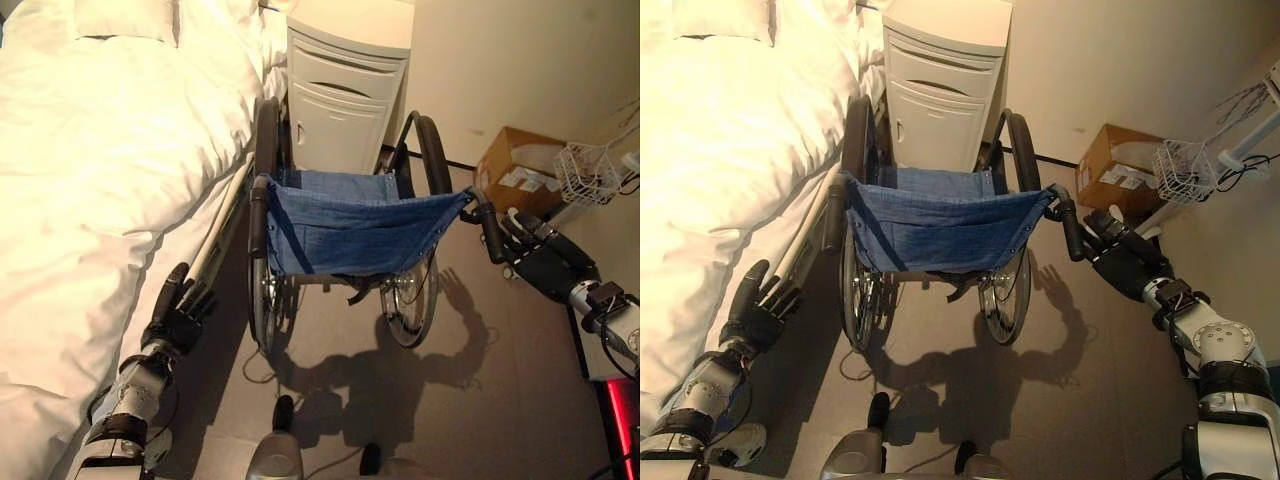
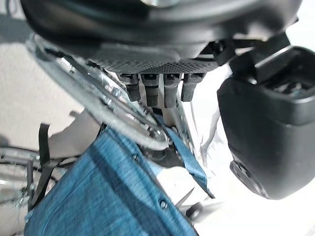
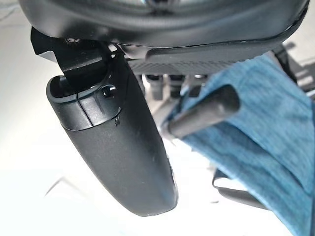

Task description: Push the wheelchair next to the bed

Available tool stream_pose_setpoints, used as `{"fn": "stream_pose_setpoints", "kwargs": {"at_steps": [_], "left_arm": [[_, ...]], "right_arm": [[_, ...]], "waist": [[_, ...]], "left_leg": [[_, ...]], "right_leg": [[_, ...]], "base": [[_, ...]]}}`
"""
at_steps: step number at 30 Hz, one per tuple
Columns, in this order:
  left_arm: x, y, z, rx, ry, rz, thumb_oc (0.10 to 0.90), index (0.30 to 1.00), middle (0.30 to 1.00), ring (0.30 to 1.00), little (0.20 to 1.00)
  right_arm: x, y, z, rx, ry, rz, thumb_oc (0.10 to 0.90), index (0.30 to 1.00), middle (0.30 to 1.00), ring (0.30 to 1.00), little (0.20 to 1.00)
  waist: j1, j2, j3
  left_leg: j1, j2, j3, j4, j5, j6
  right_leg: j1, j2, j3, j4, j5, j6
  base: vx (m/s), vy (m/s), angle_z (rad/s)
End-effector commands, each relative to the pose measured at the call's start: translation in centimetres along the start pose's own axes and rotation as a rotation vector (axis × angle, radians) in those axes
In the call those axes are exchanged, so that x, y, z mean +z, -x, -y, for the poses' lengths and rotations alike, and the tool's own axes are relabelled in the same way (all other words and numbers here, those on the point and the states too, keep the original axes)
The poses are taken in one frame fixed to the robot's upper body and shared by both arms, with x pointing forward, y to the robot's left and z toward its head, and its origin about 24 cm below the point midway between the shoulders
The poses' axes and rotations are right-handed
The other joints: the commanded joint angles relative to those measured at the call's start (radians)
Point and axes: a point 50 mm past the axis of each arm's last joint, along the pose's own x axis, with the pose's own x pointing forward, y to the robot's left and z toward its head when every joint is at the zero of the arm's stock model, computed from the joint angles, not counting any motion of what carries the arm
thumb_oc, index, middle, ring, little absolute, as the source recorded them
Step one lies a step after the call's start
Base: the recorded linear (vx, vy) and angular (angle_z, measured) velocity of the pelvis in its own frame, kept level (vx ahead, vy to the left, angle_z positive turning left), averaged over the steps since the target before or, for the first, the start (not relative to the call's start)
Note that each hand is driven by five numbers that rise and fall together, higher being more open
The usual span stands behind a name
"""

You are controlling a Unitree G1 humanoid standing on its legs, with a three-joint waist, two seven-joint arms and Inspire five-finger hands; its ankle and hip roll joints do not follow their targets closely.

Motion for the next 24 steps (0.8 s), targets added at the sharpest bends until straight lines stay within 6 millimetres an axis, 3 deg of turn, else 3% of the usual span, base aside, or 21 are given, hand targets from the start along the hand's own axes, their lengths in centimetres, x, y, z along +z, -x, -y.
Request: {"fn": "stream_pose_setpoints", "kwargs": {"at_steps": [1,5,9,13,17,20,21,24], "left_arm": [[0.6,-0.3,1.6,-0.113,-0.069,0.098,0.8,0.9,0.9,0.9,0.9],[-0.6,0.1,1.5,-0.103,-0.149,0.093,0.8,0.9,0.9,0.9,0.9],[-2.7,0.6,1.3,-0.068,-0.346,0.059,0.8,0.9,0.9,0.9,0.9],[-5.4,0.7,1.6,-0.052,-0.45,-0.001,0.8,0.9,0.9,0.9,0.9],[-8.7,1.1,2.4,-0.07,-0.534,-0.068,0.8,0.9,0.9,0.9,0.9],[-10.3,1.4,2.8,-0.088,-0.618,-0.099,0.8,0.9,0.9,0.9,0.9],[-11.2,1.7,3.1,-0.099,-0.658,-0.108,0.8,0.9,0.9,0.9,0.9],[-12.3,1.9,3.5,-0.113,-0.698,-0.125,0.8,0.9,0.9,0.9,0.9]], "right_arm": [[2.2,1.0,-1.0,0.114,0.083,0.055,0.8,0.9,0.9,0.9,0.9],[-0.9,1.7,1.4,0.099,0.11,-0.037,0.8,0.9,0.9,0.9,0.9],[-5.6,3.0,5.1,-0.005,0.122,-0.146,0.8,0.9,0.9,0.9,0.9],[-10.4,3.3,7.4,-0.084,0.068,-0.163,0.8,0.9,0.9,0.9,0.9],[-15.0,3.1,8.3,-0.151,0.072,-0.161,0.8,0.9,0.9,0.9,0.9],[-17.8,2.8,8.2,-0.171,0.092,-0.162,0.8,0.9,0.9,0.9,0.9],[-19.6,2.7,8.0,-0.179,0.122,-0.178,0.8,0.9,0.9,0.9,0.9],[-21.4,2.7,7.6,-0.183,0.134,-0.18,0.8,0.9,0.9,0.9,0.9]], "waist": [[-0.001,0.037,-0.121],[-0.002,0.031,-0.108],[0.0,0.034,-0.097],[0.003,0.049,-0.089],[0.009,0.075,-0.078],[0.01,0.094,-0.07],[0.008,0.106,-0.067],[0.005,0.12,-0.063]], "left_leg": [[0.055,-0.007,0.036,0.03,-0.176,0.04],[0.054,-0.006,0.037,0.033,-0.178,0.044],[0.051,-0.007,0.034,0.037,-0.175,0.05],[0.051,-0.01,0.032,0.04,-0.174,0.054],[0.045,-0.015,0.023,0.047,-0.176,0.058],[0.042,-0.021,0.019,0.053,-0.176,0.059],[0.042,-0.026,0.015,0.054,-0.175,0.06],[0.038,-0.031,0.011,0.056,-0.173,0.059]], "right_leg": [[-0.13,-0.017,0.01,0.12,0.039,-0.001],[-0.142,-0.014,0.012,0.13,0.043,0.0],[-0.15,-0.011,0.014,0.133,0.047,-0.002],[-0.155,-0.01,0.014,0.138,0.044,-0.005],[-0.161,-0.01,0.018,0.143,0.038,-0.012],[-0.164,-0.012,0.021,0.149,0.033,-0.018],[-0.167,-0.012,0.025,0.154,0.028,-0.023],[-0.173,-0.014,0.03,0.163,0.021,-0.029]], "base": [[0.0,0.0,0.0],[-0.04,-0.06,0.0],[-0.03,-0.041,-0.03],[-0.01,-0.009,0.0],[-0.01,0.007,0.0],[-0.02,0.052,0.01],[-0.01,0.082,0.04],[-0.02,0.082,0.0]]}}
